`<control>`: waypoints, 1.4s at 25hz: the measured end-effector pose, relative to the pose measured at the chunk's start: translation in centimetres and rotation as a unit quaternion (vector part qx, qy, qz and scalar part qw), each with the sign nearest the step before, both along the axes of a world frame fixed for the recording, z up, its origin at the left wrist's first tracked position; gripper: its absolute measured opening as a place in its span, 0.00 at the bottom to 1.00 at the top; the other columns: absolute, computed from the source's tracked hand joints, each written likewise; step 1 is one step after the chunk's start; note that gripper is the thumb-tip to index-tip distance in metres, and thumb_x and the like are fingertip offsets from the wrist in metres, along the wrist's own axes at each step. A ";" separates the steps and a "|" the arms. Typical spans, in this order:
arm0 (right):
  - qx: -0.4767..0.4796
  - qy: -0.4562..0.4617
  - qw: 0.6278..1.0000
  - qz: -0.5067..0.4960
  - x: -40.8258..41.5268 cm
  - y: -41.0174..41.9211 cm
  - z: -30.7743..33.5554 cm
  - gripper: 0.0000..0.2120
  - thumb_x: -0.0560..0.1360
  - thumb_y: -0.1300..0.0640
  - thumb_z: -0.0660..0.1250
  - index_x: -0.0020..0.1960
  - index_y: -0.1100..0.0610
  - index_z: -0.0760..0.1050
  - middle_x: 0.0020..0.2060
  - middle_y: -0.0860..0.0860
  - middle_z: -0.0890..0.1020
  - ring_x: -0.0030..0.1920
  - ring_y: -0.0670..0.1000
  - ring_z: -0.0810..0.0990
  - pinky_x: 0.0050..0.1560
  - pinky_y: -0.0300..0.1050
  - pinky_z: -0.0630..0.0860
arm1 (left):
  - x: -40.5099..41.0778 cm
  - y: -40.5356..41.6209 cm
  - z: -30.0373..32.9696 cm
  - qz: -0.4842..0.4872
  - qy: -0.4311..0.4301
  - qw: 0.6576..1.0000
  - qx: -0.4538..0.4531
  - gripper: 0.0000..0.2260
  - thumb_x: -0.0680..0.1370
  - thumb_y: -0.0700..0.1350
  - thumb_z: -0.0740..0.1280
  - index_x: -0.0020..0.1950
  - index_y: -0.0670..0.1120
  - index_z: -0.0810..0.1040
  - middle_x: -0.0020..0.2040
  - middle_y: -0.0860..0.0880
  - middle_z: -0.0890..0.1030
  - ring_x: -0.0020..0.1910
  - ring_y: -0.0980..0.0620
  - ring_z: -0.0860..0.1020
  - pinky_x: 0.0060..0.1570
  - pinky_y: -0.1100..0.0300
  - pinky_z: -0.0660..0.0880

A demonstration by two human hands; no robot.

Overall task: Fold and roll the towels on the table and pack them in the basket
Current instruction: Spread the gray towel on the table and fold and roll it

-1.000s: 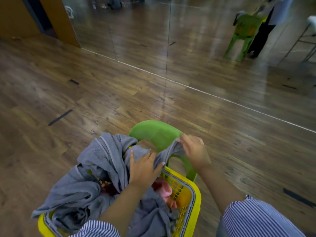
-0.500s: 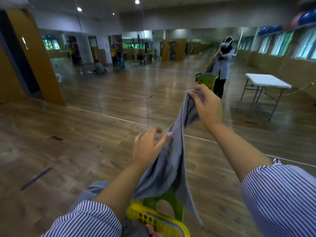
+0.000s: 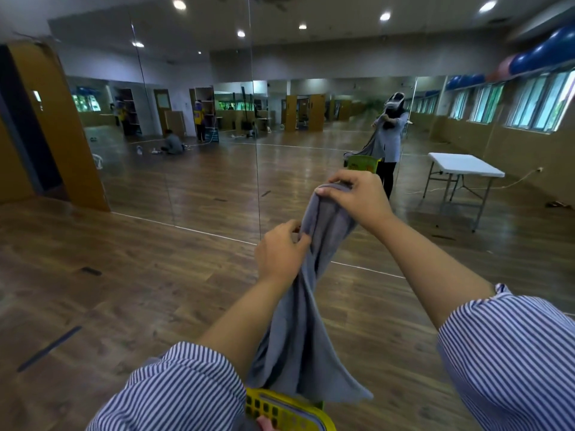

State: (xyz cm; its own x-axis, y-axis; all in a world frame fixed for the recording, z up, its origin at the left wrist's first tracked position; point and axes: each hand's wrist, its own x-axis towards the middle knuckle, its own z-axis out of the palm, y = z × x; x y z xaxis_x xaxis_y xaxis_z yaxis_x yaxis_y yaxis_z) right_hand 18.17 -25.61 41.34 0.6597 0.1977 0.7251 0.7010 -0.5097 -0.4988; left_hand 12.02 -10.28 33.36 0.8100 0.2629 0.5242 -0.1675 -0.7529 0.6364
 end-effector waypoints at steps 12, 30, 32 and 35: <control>0.046 0.013 0.984 -0.172 -0.8 -8.0 0.5 0.08 0.71 0.48 0.71 0.45 0.53 0.81 0.39 0.48 0.79 0.44 0.50 0.77 0.41 0.42 0.68 | -0.9 6.6 1.1 0.038 0.082 0.990 0.104 0.08 0.75 0.47 0.66 0.52 0.52 0.83 0.47 0.44 0.83 0.51 0.40 0.79 0.43 0.55 0.73; -0.130 -0.134 0.828 -0.529 -12.1 -24.8 -4.0 0.10 0.80 0.47 0.53 0.51 0.52 0.67 0.40 0.56 0.78 0.27 0.63 0.75 0.27 0.42 0.62 | -1.5 -5.3 0.4 -0.098 -0.109 0.969 0.199 0.16 0.78 0.53 0.52 0.43 0.43 0.72 0.40 0.43 0.74 0.38 0.38 0.76 0.32 0.53 0.65; -0.127 -0.135 0.825 -0.534 -12.9 -26.1 -4.5 0.09 0.80 0.47 0.54 0.52 0.52 0.67 0.39 0.55 0.78 0.26 0.62 0.75 0.27 0.41 0.62 | -1.0 -6.6 -0.1 -0.105 -0.128 0.968 0.191 0.19 0.77 0.56 0.49 0.43 0.44 0.73 0.38 0.45 0.74 0.36 0.39 0.76 0.31 0.55 0.63; -0.129 -0.131 0.821 -0.541 -13.5 -28.6 -5.0 0.13 0.80 0.46 0.51 0.52 0.53 0.69 0.38 0.54 0.77 0.26 0.62 0.75 0.27 0.42 0.63 | -0.2 -9.0 -0.5 -0.098 -0.150 0.962 0.206 0.19 0.77 0.55 0.50 0.44 0.45 0.75 0.38 0.45 0.75 0.36 0.39 0.77 0.33 0.54 0.66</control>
State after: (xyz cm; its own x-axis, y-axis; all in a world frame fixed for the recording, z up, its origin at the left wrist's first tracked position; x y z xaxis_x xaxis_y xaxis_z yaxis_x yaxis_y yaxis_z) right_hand 4.67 -54.23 36.31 0.3791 -0.2312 0.8960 -0.1650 -0.9697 -0.1803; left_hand 11.85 -19.31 32.85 0.6196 -0.1590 0.7686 -0.4605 -0.8667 0.1920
